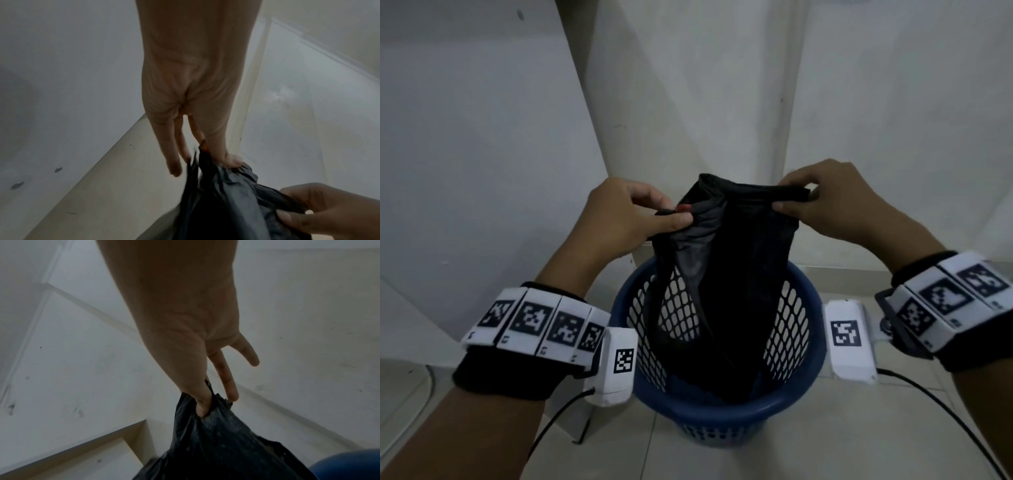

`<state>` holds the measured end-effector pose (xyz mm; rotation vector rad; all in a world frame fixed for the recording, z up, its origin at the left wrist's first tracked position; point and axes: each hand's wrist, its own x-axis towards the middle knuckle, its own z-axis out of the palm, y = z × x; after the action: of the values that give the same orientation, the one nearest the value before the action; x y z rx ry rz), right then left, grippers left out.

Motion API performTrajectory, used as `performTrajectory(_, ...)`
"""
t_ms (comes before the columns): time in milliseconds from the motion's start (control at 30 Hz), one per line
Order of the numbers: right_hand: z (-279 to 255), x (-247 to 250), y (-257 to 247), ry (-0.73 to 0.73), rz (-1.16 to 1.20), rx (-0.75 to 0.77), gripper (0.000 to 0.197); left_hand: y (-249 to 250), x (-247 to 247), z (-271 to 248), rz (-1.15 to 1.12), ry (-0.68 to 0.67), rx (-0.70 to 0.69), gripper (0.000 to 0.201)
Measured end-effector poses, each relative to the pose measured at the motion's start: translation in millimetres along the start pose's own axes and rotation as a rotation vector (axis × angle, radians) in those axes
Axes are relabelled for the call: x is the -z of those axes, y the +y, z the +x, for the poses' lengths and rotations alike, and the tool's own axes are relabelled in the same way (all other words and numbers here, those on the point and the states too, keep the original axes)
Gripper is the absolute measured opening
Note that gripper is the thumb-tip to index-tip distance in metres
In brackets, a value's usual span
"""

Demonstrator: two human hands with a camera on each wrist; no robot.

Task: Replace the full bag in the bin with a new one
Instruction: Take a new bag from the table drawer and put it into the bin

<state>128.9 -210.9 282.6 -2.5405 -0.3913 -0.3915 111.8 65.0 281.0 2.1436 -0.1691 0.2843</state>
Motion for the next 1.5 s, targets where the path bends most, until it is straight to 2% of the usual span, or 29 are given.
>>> performTrajectory(100,-3.1,5.9,8.9,-0.011,-0.009,0.020,0.017,-4.7,0.3,-0.7,0.044,-0.027,0.026,0.028)
performTrajectory(367,-9.3,8.6,9.4,0.079,0.026,0.076,0.009,-13.6,3.9,0.1,0.210,0.012,-0.097,0.015)
performTrajectory(567,-9.5,13.7,7.5,0.132,0.084,0.134,0.010,-23.2,6.5,-1.4,0.384,-0.087,-0.142,0.024)
performTrajectory(700,-9.8,16.2,7.1,0.038,0.111,0.137,0.013,-25.1,5.5,-4.6,0.429,-0.028,-0.202,0.015)
performTrajectory(800,-9.9,18.0,8.6,-0.045,0.096,0.146,0.015,-21.1,7.6,-6.0,0.372,0.121,-0.217,0.008)
performTrajectory(867,-11.6,18.2,7.9,-0.025,0.112,0.159,0.017,-18.7,8.8,-7.9,0.283,0.150,-0.208,0.010)
performTrajectory(933,-14.5,18.9,3.8,0.041,0.124,0.175,0.019,-17.9,8.5,-10.0,0.184,0.087,-0.186,0.014)
performTrajectory(1033,-19.0,19.7,-1.8,0.087,0.120,0.229,0.020,-21.6,6.6,-13.5,0.226,-0.101,-0.195,0.047)
performTrajectory(1067,-20.0,20.2,-1.5,0.056,0.124,0.234,0.022,-23.1,5.4,-14.4,0.253,-0.140,-0.201,0.056)
performTrajectory(1133,-22.3,19.8,1.4,-0.090,0.055,0.178,0.026,-25.9,3.9,-16.5,0.264,-0.160,-0.196,0.061)
performTrajectory(1267,-30.3,12.3,11.7,-0.485,-0.183,0.026,0.020,-24.9,0.9,-21.7,0.260,-0.117,-0.118,0.035)
performTrajectory(1367,-35.7,16.4,8.7,-0.567,-0.203,0.034,0.018,-24.6,4.5,-24.2,0.201,-0.094,-0.069,0.029)
performTrajectory(1433,-37.7,22.1,0.6,-0.595,-0.131,0.010,0.017,-25.0,8.2,-24.4,0.121,-0.125,-0.033,0.022)
performTrajectory(1500,-39.5,27.7,-9.6,-0.598,0.062,-0.023,0.044,-24.2,9.7,-26.1,0.036,-0.184,-0.023,0.015)
